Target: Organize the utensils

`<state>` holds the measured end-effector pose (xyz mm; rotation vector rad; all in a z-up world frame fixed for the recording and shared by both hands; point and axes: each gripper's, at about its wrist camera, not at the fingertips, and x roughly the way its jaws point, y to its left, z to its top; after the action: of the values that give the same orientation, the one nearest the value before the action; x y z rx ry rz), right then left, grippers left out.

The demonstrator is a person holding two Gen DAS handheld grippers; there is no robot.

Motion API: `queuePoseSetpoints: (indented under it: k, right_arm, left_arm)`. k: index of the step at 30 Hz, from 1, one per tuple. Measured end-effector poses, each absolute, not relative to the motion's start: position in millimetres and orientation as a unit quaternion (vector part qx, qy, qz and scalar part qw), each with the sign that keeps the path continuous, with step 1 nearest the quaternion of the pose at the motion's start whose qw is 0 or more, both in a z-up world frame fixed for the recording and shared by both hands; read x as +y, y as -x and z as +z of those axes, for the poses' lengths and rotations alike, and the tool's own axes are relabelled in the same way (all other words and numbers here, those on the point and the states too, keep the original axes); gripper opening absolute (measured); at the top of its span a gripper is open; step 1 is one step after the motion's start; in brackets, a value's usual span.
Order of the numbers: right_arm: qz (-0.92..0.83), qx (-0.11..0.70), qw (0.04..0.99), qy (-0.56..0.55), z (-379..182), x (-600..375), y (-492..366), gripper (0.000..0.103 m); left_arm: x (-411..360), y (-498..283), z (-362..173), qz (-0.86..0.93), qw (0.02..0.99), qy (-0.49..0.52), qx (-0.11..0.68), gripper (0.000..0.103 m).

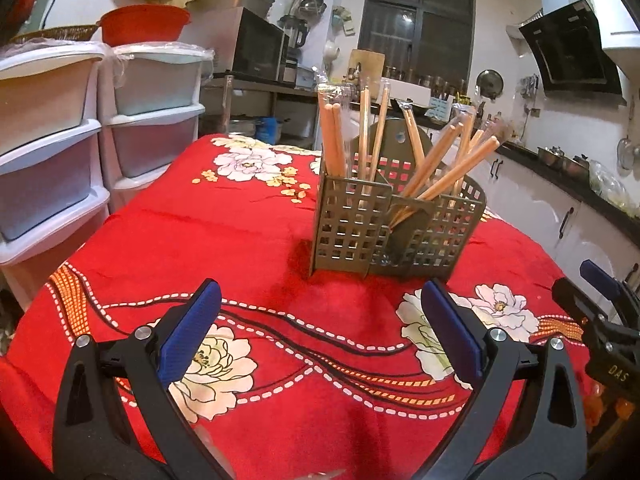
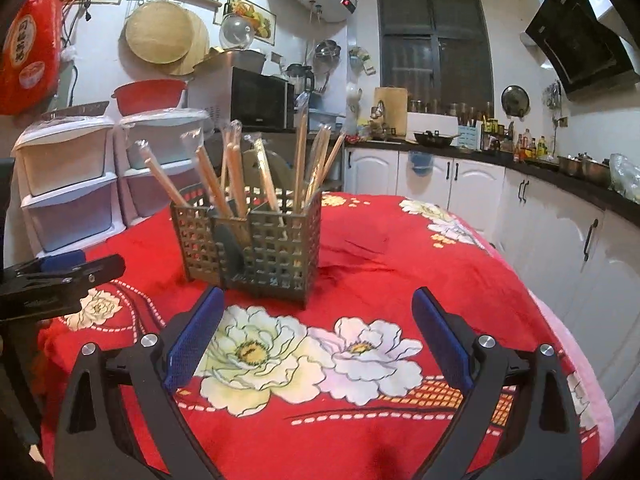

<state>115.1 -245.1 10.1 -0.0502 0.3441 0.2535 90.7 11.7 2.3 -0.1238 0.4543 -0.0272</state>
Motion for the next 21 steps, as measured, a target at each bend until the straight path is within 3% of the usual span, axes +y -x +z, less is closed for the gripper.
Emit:
queuePoseSetpoints:
  k: [21]
  right_arm:
    - [0.139, 0.198, 0.97, 0.017, -5, -240, -118, 0.092]
  left_arm:
    - [9, -85, -1, -0.014, 0.975, 0.061, 0.211, 0.091]
